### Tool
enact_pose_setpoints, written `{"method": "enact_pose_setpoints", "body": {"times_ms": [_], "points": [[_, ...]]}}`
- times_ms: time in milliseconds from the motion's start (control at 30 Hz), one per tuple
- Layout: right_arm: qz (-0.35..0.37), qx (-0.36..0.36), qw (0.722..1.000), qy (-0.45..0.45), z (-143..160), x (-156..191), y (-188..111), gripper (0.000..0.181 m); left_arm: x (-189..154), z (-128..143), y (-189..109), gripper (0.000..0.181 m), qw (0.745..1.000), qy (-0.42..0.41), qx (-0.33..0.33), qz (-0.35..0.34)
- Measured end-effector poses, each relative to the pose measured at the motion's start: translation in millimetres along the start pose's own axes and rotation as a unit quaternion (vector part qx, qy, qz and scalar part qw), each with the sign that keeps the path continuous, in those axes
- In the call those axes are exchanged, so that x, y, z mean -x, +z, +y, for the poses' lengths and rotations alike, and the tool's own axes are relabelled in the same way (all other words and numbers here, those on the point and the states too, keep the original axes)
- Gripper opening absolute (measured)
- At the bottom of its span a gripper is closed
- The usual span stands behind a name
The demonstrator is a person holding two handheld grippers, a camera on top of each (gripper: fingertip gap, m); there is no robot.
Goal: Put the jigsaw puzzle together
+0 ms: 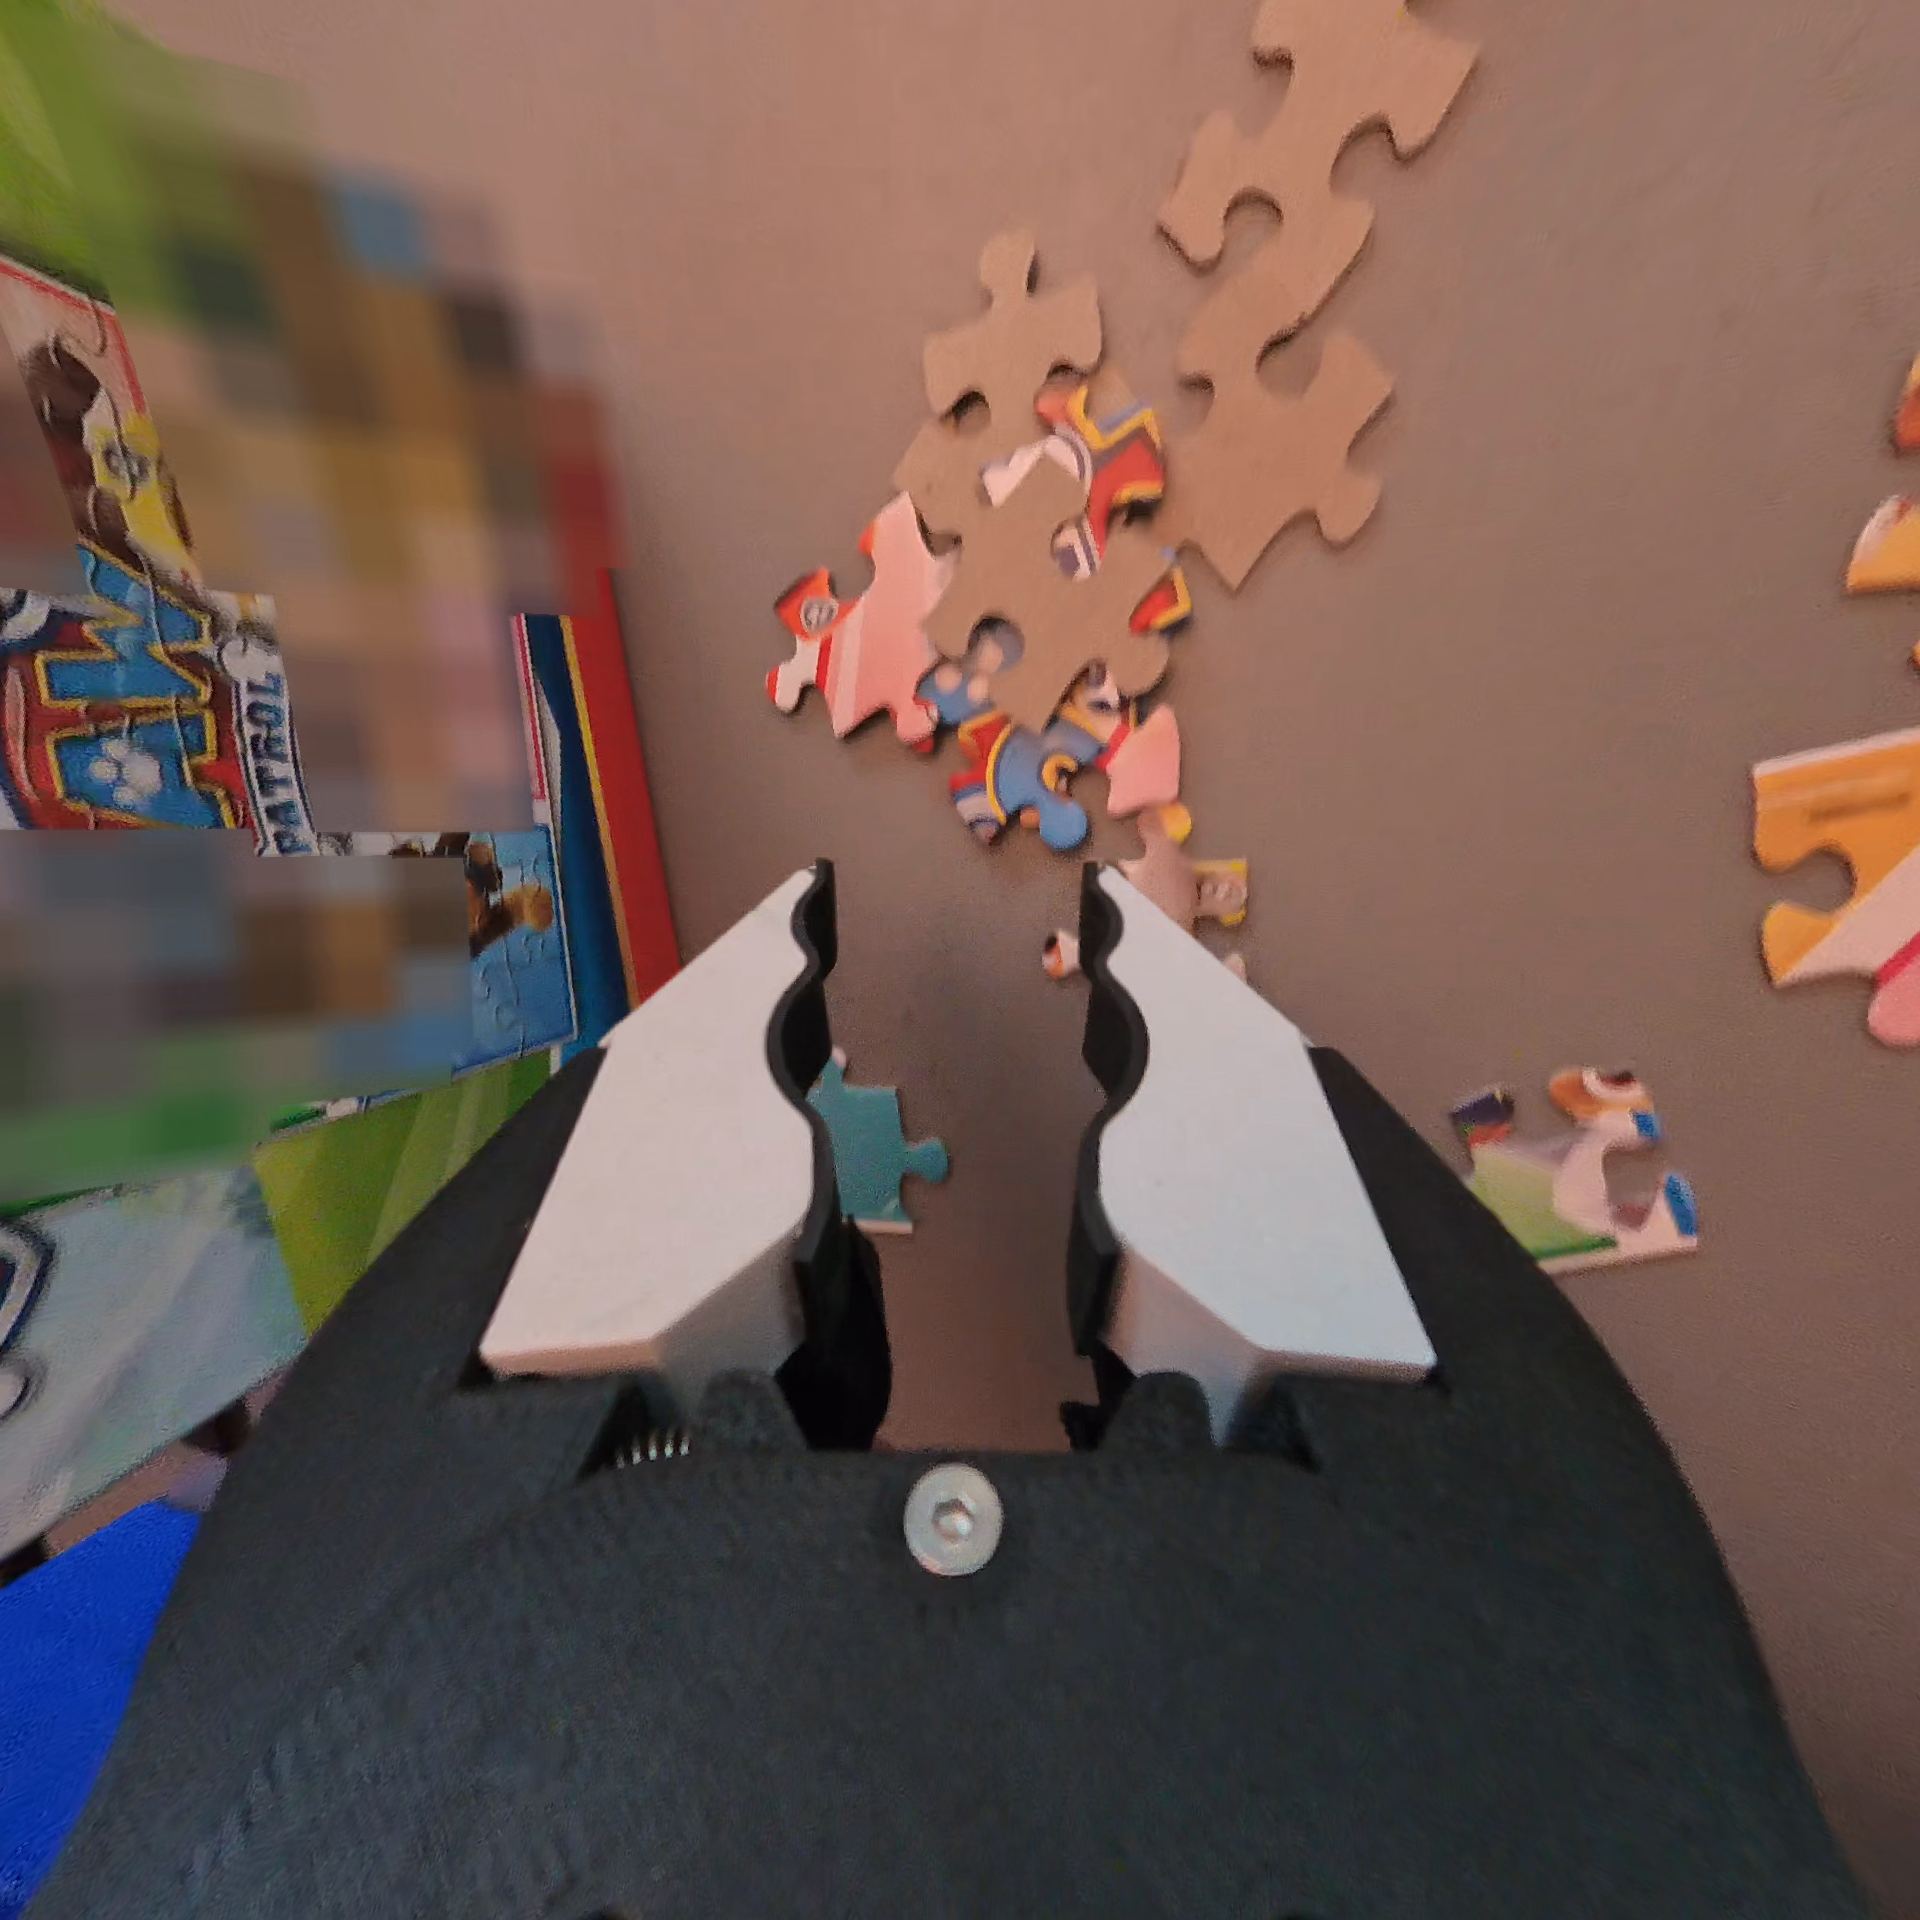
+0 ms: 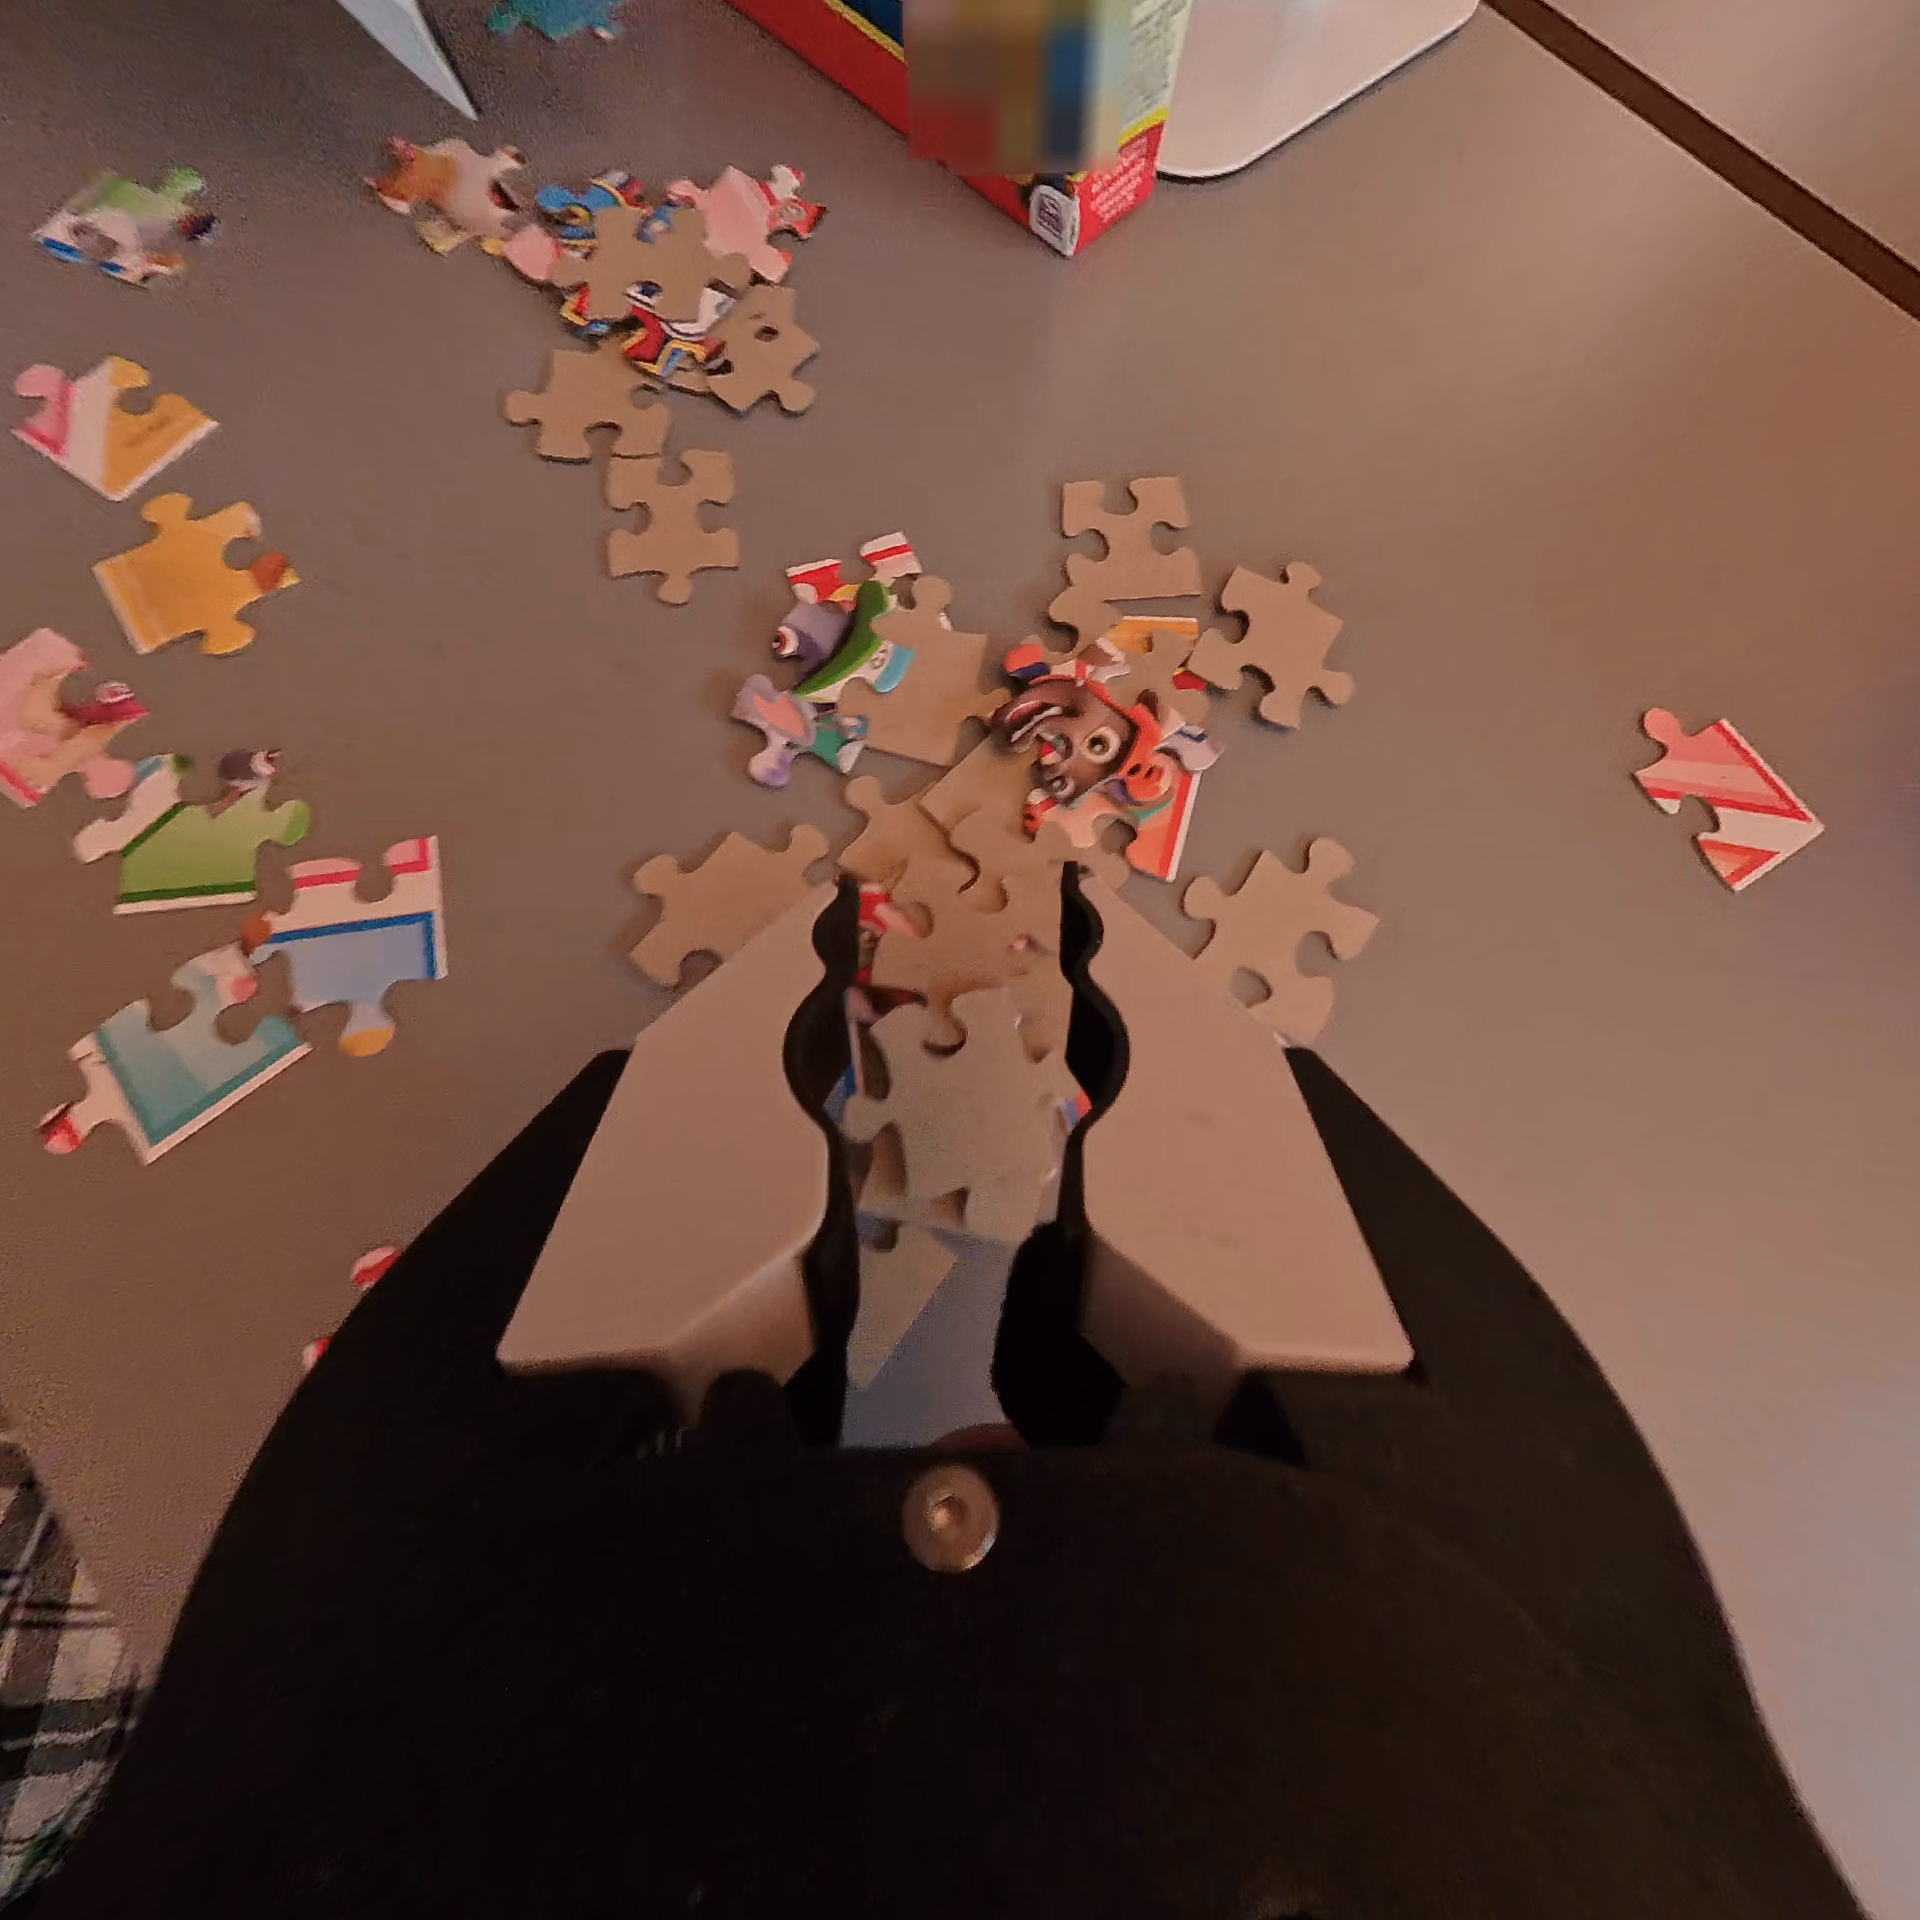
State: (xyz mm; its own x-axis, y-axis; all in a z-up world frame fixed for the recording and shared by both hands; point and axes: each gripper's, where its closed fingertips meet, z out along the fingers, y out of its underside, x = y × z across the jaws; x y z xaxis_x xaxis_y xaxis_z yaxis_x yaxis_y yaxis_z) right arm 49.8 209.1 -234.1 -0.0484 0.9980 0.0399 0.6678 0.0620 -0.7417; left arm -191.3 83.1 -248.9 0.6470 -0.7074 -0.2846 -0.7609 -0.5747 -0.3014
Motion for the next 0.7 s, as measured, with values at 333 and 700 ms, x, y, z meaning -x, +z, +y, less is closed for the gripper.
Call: {"method": "enact_pose_setpoints", "body": {"times_ms": [333,700], "points": [[0.021,0.073,0.996,0.040,-26,-77,65,0.048,-7,-26,19,0.047,0.997,-0.045,-0.061,0.010],[-0.020,0.107,0.993,0.053,-25,-83,93,0.003,-5,-27,19,0.047,0.993,-0.071,-0.095,0.011]]}}
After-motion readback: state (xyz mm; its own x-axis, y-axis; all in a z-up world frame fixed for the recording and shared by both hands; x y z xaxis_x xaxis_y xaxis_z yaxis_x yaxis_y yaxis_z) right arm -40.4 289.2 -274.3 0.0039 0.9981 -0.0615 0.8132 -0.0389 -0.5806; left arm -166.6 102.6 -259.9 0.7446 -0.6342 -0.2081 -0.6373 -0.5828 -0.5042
